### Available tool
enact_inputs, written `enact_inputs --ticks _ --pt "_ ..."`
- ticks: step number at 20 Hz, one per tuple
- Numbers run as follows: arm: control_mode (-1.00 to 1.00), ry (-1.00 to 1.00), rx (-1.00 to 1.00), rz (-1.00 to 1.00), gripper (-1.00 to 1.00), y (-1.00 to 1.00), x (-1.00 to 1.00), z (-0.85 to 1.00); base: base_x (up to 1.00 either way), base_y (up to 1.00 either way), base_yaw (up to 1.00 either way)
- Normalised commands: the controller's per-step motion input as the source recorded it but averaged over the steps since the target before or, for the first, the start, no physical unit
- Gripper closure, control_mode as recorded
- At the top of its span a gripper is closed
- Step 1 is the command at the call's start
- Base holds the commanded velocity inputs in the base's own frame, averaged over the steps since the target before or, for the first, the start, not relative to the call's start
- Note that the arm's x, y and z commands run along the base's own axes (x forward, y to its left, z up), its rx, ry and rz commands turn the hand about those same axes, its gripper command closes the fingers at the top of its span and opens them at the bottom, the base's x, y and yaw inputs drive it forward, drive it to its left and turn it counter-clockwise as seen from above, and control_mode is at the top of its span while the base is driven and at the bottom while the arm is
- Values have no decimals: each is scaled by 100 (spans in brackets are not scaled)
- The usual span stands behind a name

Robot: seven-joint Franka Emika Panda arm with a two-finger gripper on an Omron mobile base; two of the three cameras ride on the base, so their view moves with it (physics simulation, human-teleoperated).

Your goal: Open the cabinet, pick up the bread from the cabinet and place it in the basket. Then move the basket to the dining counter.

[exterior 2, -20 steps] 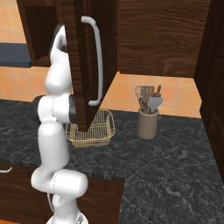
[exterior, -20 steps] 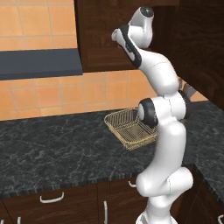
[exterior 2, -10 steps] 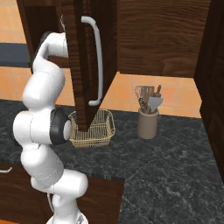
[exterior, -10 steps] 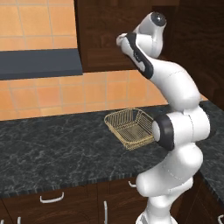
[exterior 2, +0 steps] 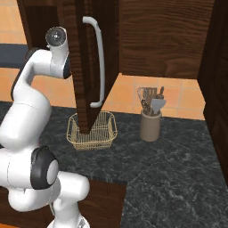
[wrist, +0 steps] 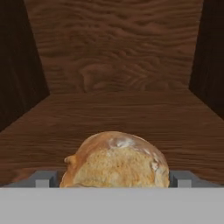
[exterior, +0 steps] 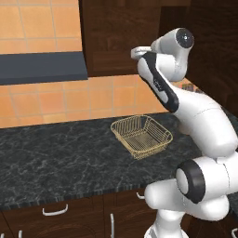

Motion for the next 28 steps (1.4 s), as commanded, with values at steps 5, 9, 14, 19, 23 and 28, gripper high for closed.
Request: enact_inputs --ticks 5,9,14,19,23,28 --pt "-100 0 0 -3 100 0 -100 -2 0 0 0" --pt "-100 9 0 -9 100 1 -100 -34 0 0 0" --pt "-100 25 0 -12 100 3 -98 -72 0 0 0" --pt "-100 34 9 -4 100 13 -28 -100 0 0 0" --pt "-100 9 7 0 100 31 77 -100 0 0 0" --pt "-100 0 -2 0 100 43 99 -100 0 0 0"
